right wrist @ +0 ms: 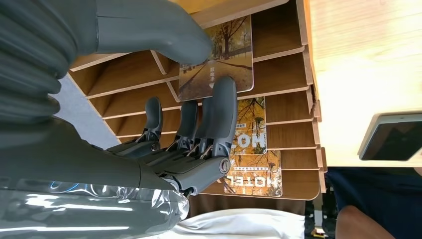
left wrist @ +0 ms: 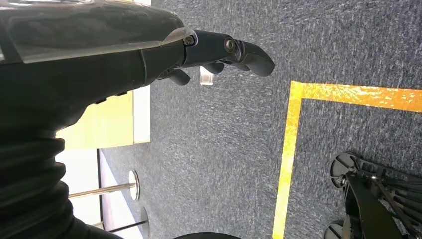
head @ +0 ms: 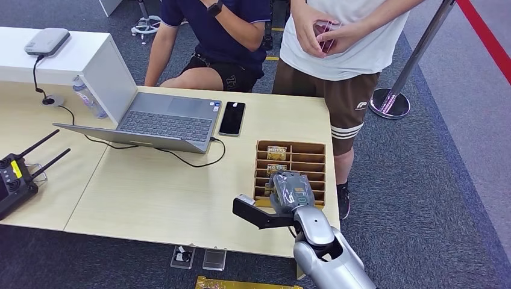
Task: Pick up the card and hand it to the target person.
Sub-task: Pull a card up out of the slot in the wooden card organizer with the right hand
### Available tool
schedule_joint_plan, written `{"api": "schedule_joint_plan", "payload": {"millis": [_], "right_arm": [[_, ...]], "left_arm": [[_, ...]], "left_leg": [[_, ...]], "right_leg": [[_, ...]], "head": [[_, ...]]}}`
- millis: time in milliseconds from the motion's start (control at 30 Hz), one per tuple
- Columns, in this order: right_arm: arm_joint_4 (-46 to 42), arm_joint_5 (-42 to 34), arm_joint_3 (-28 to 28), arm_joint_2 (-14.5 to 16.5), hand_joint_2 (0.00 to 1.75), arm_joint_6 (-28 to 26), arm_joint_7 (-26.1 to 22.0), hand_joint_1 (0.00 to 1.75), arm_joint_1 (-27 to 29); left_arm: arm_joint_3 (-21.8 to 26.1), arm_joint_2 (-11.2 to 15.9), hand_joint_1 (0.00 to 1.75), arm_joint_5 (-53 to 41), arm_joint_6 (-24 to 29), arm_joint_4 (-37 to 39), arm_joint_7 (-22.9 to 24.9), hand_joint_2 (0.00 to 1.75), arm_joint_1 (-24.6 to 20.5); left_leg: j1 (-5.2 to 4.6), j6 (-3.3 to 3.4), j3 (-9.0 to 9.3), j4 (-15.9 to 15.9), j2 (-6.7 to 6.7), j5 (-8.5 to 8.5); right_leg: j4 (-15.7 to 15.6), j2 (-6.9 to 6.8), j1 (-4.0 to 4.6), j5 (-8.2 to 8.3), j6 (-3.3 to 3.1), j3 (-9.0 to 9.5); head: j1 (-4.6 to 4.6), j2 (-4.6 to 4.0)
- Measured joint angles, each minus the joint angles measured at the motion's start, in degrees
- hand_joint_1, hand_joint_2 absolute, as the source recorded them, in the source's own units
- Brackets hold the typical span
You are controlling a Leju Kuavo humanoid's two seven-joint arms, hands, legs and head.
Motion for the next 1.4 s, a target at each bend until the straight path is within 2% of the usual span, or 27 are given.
{"api": "schedule_joint_plan", "payload": {"millis": [433,767,1400], "right_arm": [[-2.19,-0.08,-0.53,-0.43,1.75,-0.35,0.18,0.89,0.33],[-3.47,-0.07,-0.77,-0.77,1.75,-0.4,0.18,0.89,0.35],[3.62,-0.98,-0.98,0.51,1.75,-0.65,-0.1,0.96,-0.76]], "left_arm": [[0.07,0.14,0.0,0.07,-0.11,0.01,-0.34,1.75,0.13],[0.03,0.21,0.0,0.01,-0.15,0.05,-0.41,1.75,0.17],[0.05,0.25,0.0,-0.07,-0.13,0.15,0.07,1.75,0.04]], "left_leg": [[0.0,0.0,0.0,0.01,0.0,-0.01],[0.0,0.0,0.01,0.0,-0.01,0.0],[0.0,0.0,0.02,-0.01,0.02,0.0]], "right_leg": [[0.01,0.0,0.0,-0.01,0.0,0.0],[0.0,-0.01,0.01,0.0,0.0,0.01],[0.0,0.02,0.0,0.01,0.0,0.02]], "head": [[0.0,0.0],[0.0,0.0],[0.0,0.0]]}}
